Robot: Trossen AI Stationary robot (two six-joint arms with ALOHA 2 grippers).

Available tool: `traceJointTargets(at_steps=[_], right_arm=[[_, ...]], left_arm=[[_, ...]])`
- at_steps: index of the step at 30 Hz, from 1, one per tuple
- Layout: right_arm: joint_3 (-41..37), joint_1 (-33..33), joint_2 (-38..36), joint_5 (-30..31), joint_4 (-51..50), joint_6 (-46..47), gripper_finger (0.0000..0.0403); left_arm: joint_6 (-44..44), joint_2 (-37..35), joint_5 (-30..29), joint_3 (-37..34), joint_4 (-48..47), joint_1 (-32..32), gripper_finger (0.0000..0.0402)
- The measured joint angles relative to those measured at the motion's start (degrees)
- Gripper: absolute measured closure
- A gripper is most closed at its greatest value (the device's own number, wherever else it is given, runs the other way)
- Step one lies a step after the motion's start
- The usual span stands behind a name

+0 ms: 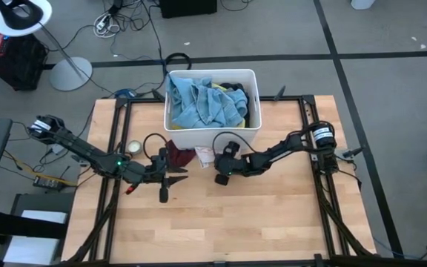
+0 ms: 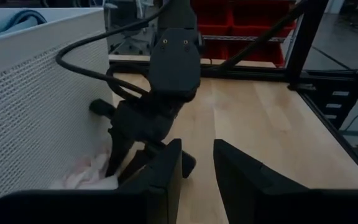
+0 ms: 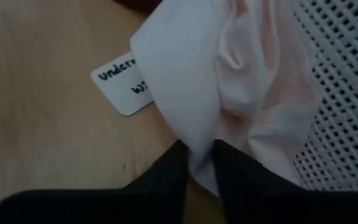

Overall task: Sort clothes
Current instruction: Put the pink underwear into the white laundry bin

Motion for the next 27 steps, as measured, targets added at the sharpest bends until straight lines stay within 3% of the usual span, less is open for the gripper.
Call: traceJointTargets(at_steps=[3, 5, 9, 23, 27], right_arm=[[-0.21, 0.72, -0.75, 0.02, 0.12, 0.82, 0.0377], [-0.54, 1.42, -2.59, 1.04, -1.49, -0.76, 0.0393], [-0.45, 3.44, -8.94, 6.55, -3.88, -0.82, 0.0398], [-0.28, 8.36, -36.34, 14.48, -5.65, -10.57, 0.0401], [4.89, 7.96, -40.18, 15.61, -5.96, -15.46, 0.0402]], left_arm=[[0.19, 0.00, -0.05, 0.00, -0.10, 0.00, 0.0303], [0.18, 0.00, -0.07, 0.00, 0.02, 0.00, 0.0303], [0.17, 0.00, -0.11, 0.00, 0.07, 0.00, 0.0303], [0.19, 0.00, -0.39, 0.00, 0.26, 0.02, 0.0303], [0.18, 0.00, -1.52, 0.00, 1.09, 0.09, 0.0303]])
